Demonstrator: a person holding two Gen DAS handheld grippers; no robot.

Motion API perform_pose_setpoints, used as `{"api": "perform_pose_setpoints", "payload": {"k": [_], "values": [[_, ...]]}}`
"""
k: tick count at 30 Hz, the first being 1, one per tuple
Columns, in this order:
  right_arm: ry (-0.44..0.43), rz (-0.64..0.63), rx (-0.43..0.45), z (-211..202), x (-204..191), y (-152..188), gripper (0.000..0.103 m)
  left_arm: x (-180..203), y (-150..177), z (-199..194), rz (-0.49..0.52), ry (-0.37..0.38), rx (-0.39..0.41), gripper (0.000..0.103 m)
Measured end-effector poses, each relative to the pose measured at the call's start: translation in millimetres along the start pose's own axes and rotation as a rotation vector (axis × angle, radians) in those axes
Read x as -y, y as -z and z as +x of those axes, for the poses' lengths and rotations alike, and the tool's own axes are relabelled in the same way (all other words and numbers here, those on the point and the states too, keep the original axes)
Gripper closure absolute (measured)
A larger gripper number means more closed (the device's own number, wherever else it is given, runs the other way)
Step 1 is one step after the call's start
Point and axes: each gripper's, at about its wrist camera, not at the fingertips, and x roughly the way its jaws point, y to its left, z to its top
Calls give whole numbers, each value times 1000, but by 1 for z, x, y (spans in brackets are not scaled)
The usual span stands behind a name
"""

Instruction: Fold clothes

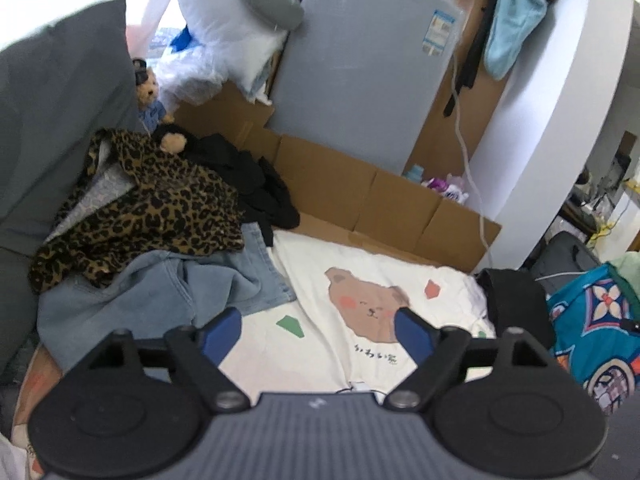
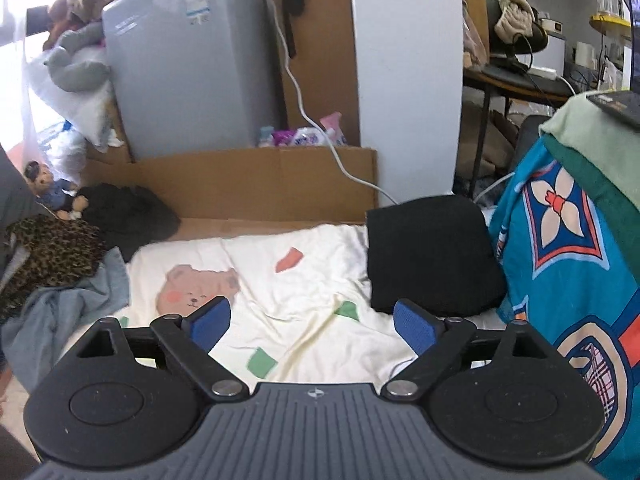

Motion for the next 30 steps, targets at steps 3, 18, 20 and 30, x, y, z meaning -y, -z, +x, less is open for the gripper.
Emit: {"api": "perform_pose_setpoints", "payload": {"k": [3,18,20,30], "values": [[-34,-50,0,-13,-16,-3,5,9,2,-19,3,7,13,12],[-134,-65,10,-49,-59,5,2,48,24,-67,-55,-72,66,1],[-133,-44,-11,-47,-55,9,2,50,27,-65,-56,-77,56,1],[-140,5,-81,-35,-47,21,2,59,43,-58,-29,-147,2,1]]}}
